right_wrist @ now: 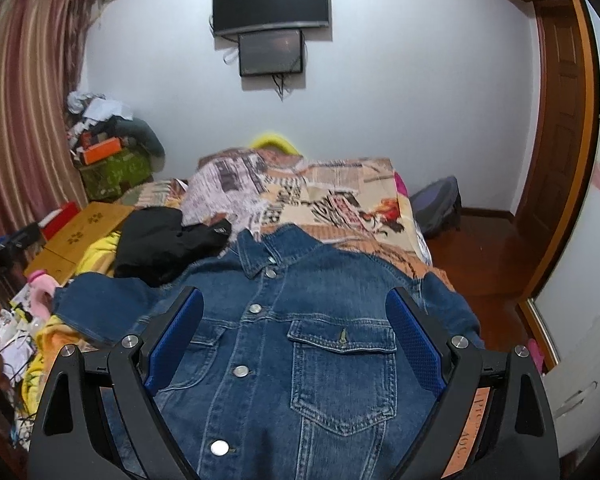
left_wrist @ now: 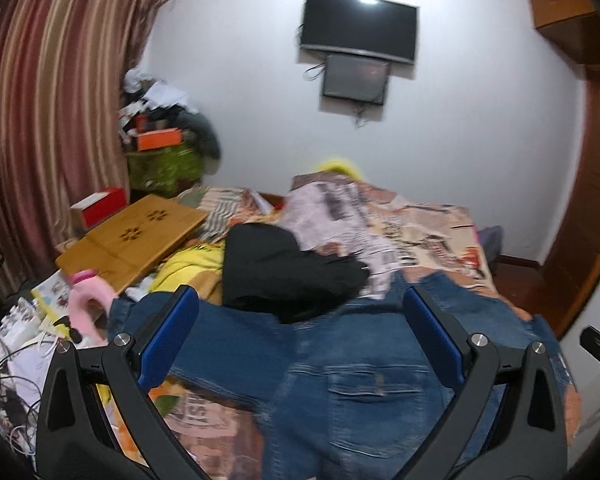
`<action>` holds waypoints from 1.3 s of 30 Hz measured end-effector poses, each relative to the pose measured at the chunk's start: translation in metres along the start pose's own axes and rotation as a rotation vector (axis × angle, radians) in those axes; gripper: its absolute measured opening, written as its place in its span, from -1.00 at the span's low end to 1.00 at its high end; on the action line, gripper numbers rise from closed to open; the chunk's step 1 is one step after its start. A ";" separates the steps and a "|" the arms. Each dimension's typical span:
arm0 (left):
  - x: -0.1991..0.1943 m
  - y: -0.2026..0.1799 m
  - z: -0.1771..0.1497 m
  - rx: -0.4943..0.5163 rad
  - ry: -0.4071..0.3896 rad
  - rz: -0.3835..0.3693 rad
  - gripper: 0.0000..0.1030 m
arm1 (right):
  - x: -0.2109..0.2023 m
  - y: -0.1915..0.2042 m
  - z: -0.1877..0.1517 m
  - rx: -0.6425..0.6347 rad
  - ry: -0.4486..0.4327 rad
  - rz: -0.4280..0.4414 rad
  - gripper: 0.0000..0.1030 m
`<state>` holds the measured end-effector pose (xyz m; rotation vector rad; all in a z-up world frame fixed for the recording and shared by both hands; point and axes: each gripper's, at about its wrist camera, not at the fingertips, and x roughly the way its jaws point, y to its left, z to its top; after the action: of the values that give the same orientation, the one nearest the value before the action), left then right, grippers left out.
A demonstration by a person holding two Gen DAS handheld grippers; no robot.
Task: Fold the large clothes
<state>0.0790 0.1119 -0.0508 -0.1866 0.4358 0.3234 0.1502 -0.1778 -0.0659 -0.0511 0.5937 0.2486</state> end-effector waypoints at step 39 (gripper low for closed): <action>0.219 0.252 -0.127 -0.623 0.591 0.056 -0.18 | 0.105 0.010 -0.007 -0.028 0.254 -0.058 0.77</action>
<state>0.1311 0.3741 -0.2885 -0.8930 0.9176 0.4527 0.2274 -0.1459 -0.1300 -0.1284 0.8406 0.1949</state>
